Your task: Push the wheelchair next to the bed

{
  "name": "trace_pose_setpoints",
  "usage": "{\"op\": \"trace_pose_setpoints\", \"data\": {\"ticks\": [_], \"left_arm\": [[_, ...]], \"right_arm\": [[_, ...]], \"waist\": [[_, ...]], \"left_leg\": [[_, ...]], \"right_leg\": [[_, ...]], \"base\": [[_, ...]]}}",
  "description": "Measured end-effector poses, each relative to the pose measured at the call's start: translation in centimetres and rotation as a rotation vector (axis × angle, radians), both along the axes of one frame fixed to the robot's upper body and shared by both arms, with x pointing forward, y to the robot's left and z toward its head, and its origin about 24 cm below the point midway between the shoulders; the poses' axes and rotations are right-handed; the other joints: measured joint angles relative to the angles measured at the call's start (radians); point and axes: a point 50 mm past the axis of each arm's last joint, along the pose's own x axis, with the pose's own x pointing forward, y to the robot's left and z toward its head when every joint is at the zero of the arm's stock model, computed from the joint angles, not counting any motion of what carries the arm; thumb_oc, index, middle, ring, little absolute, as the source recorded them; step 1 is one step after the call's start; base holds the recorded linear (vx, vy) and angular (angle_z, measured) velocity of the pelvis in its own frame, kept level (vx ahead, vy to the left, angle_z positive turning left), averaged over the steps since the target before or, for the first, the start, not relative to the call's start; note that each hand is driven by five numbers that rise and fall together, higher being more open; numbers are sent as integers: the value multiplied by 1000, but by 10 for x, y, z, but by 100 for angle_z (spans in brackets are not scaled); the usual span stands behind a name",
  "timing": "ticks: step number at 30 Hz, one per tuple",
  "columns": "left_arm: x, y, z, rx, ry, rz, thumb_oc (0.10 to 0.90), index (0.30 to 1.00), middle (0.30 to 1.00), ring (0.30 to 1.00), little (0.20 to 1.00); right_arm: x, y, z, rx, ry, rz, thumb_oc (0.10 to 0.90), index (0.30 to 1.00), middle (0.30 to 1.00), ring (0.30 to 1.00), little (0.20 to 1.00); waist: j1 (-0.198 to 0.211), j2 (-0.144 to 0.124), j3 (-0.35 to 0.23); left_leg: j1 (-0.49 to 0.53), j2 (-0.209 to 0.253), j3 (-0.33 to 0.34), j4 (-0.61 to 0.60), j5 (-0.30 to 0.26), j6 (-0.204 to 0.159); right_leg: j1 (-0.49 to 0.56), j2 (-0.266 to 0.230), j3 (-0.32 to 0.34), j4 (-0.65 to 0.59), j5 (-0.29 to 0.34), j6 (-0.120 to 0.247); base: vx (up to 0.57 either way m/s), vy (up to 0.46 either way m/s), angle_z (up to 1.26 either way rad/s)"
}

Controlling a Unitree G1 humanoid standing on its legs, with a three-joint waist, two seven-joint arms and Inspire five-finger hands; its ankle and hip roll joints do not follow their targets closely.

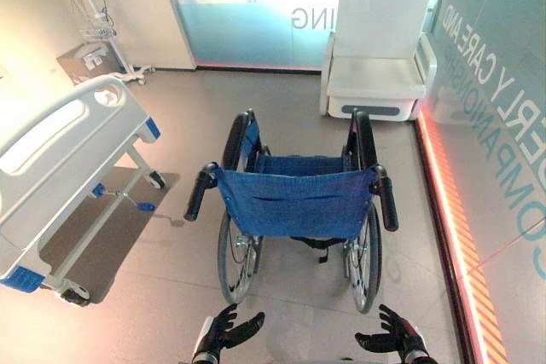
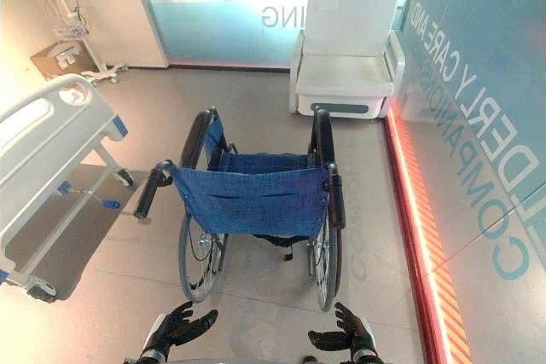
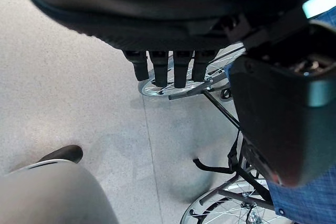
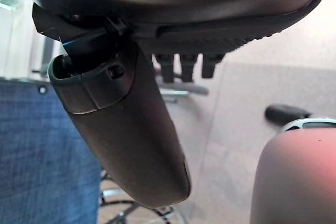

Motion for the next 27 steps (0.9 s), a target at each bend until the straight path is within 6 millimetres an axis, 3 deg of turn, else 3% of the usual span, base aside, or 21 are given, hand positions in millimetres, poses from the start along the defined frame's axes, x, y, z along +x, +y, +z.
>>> {"op": "trace_pose_setpoints", "data": {"ticks": [17,22,27], "left_arm": [[-2,0,0,-15,0,-4,800,900,900,900,900],[-1,4,0,-86,-26,203,800,900,900,900,900],[15,27,12,-149,-161,491,800,900,900,900,900]], "right_arm": [[-2,-1,-1,-24,8,-26,800,900,900,900,900],[-1,-2,0,-22,6,-40,800,900,900,900,900],[18,-13,10,-7,-73,-111,800,900,900,900,900]], "waist": [[0,2,-13],[1,1,-13],[4,-4,-13]], "left_leg": [[-8,-3,0,0,0,0],[-8,-2,0,0,0,0],[-11,-2,-1,0,0,0]], "right_leg": [[1,-1,0,-16,8,4],[3,0,-1,-17,9,4],[10,2,-2,-35,19,2]], "base": [[0,0,0],[16,-20,0],[27,-57,1]]}}
